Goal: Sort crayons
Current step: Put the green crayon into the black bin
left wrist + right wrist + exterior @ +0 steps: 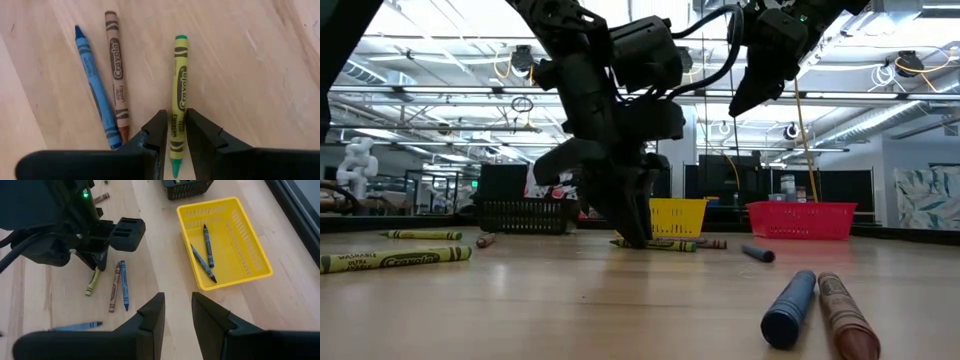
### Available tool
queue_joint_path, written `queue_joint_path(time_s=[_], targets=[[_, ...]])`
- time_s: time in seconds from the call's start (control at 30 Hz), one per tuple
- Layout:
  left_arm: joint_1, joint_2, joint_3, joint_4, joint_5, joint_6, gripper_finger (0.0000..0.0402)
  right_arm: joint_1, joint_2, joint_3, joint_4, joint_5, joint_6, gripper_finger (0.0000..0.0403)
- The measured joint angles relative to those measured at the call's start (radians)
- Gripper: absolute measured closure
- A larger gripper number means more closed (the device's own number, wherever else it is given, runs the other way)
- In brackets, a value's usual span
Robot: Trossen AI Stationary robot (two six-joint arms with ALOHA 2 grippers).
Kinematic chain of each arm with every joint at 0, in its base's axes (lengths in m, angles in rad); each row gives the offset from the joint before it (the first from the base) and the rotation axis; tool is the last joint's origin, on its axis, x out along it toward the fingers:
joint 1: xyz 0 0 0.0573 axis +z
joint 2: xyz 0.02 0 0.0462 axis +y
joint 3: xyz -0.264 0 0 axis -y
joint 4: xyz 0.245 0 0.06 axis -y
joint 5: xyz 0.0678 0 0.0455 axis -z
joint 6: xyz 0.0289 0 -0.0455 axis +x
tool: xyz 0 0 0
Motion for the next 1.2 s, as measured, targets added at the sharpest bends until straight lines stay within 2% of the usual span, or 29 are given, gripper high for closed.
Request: queue_joint_path(time_s=[0.1, 0.27, 0.53, 0.87, 1.2], targets=[[0.0, 0.0, 0.001, -0.025, 0.0, -0.008, 0.0345, 0.0, 0.0, 0.0, -0.001, 0.0, 0.0, 0.0318], [-0.002, -0.001, 0.002, -0.038, -0.001, -0.009, 0.0392, 0.0, 0.0, 0.0, -0.01, 0.0, 0.0, 0.0318], [-0.002, -0.024, -0.003, -0.061, -0.008, -0.009, 0.0398, 0.0, 0.0, 0.0, -0.01, 0.0, 0.0, 0.0318], [-0.002, -0.166, -0.004, -0.144, -0.015, -0.015, 0.0399, 0.0, 0.0, 0.0, -0.031, 0.0, 0.0, 0.0318], [0.051, -0.266, -0.003, -0.381, -0.14, -0.053, 0.0401, 0.0, 0.0, 0.0, -0.07, 0.0, 0.002, 0.0318]])
